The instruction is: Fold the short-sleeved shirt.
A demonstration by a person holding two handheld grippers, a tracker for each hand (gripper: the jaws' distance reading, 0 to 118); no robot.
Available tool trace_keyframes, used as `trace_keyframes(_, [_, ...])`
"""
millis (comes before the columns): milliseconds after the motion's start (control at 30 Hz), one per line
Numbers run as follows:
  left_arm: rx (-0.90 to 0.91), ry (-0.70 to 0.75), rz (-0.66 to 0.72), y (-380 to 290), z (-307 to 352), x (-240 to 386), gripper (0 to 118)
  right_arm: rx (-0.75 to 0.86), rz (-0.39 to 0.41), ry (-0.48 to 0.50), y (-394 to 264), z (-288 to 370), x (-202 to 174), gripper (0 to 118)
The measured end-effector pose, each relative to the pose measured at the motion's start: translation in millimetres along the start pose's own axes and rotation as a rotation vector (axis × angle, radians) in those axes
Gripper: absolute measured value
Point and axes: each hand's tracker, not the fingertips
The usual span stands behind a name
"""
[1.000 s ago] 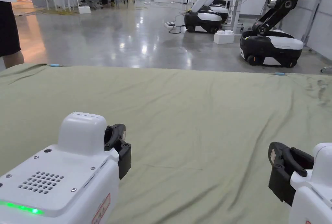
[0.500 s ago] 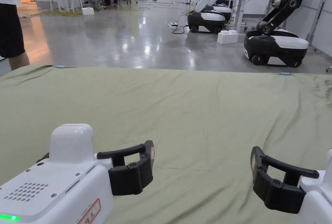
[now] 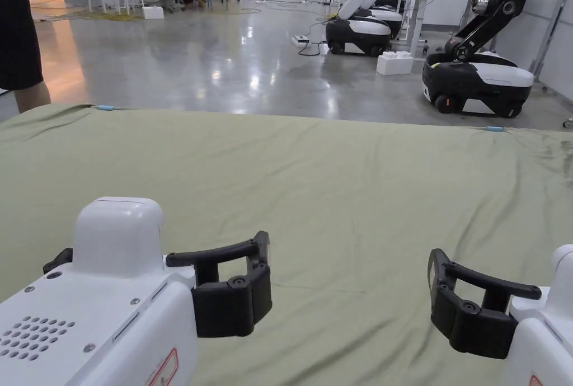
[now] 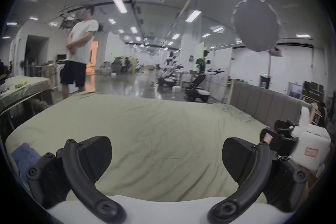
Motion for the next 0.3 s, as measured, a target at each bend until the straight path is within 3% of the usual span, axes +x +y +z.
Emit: trace_keyframes(300, [0.022,0.003,0.001,-3.5,-0.6,-8.7,118,0.004,-0.005,0.020,2.4,2.4,-4.0,118])
